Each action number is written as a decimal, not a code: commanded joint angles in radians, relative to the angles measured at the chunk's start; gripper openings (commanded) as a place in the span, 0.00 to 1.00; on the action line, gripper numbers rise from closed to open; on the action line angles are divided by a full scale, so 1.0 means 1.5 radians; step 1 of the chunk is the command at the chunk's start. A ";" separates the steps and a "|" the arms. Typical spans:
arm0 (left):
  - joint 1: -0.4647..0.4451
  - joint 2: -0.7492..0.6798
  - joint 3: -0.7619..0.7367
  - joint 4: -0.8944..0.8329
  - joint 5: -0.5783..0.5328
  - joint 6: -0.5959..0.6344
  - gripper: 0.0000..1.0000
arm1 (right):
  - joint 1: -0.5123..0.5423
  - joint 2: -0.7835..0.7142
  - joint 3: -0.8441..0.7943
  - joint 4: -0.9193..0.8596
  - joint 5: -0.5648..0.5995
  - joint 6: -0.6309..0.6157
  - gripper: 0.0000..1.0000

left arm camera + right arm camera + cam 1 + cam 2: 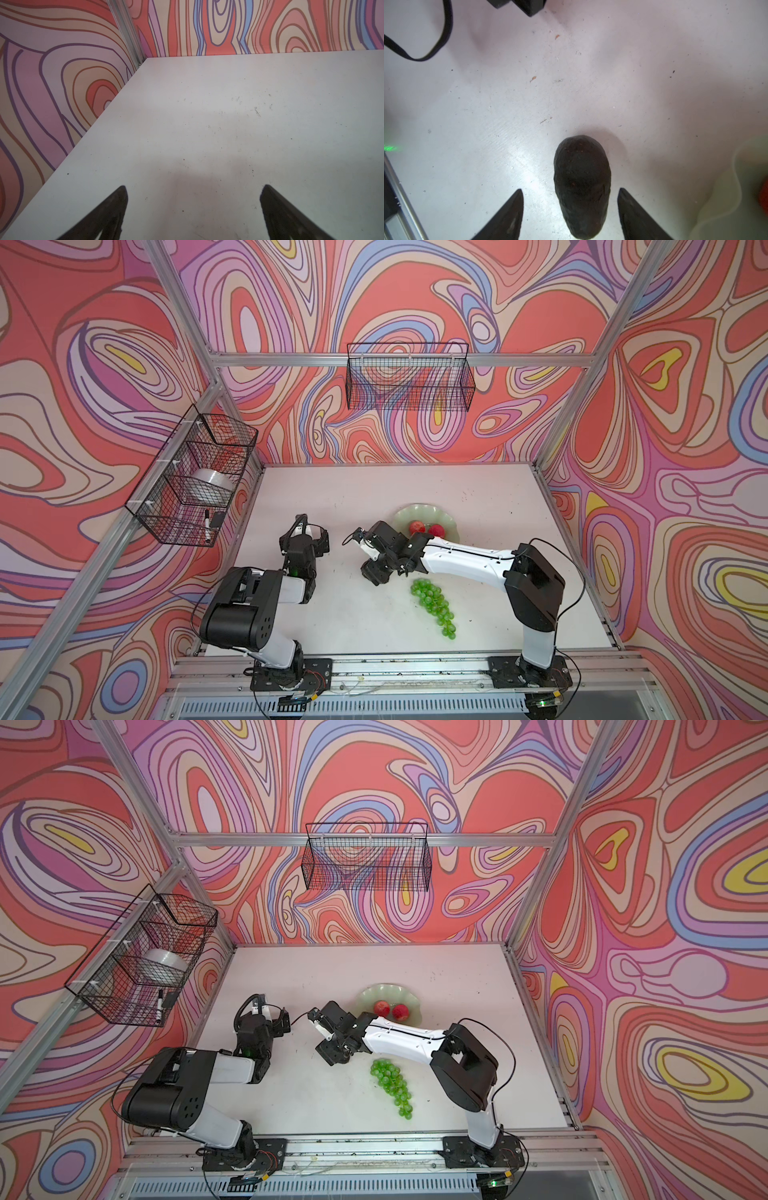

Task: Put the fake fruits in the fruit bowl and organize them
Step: 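Move the right gripper to the dark avocado and grasp it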

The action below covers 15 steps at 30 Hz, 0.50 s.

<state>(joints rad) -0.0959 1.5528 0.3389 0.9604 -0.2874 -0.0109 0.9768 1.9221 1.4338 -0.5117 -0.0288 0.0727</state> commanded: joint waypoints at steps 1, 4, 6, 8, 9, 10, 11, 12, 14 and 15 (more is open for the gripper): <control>0.006 0.000 0.007 0.004 0.002 0.006 1.00 | 0.000 0.017 0.012 0.009 0.028 0.008 0.74; 0.006 0.000 0.007 0.004 0.002 0.007 1.00 | 0.002 0.040 0.014 0.009 0.037 0.013 0.74; 0.006 0.000 0.007 0.004 0.002 0.007 1.00 | 0.002 0.051 0.012 0.016 0.036 0.018 0.74; 0.006 0.000 0.007 0.004 0.001 0.007 1.00 | 0.003 0.058 0.012 0.024 0.035 0.023 0.74; 0.006 0.000 0.007 0.004 0.002 0.007 1.00 | 0.002 0.062 0.012 0.028 0.036 0.023 0.73; 0.006 0.000 0.007 0.004 0.002 0.007 1.00 | 0.002 0.065 0.014 0.030 0.035 0.024 0.73; 0.006 0.000 0.007 0.004 0.002 0.007 1.00 | 0.002 0.071 0.016 0.030 0.036 0.026 0.72; 0.006 0.000 0.007 0.004 0.001 0.007 1.00 | 0.003 0.075 0.018 0.031 0.038 0.027 0.72; 0.006 0.000 0.007 0.004 0.002 0.007 1.00 | 0.003 0.080 0.019 0.036 0.042 0.030 0.69; 0.006 0.000 0.007 0.004 0.001 0.007 1.00 | 0.003 0.083 0.020 0.038 0.045 0.031 0.68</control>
<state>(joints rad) -0.0959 1.5528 0.3389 0.9607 -0.2874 -0.0109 0.9764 2.0258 1.4410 -0.4805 0.0147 0.1020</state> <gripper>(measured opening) 0.996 0.687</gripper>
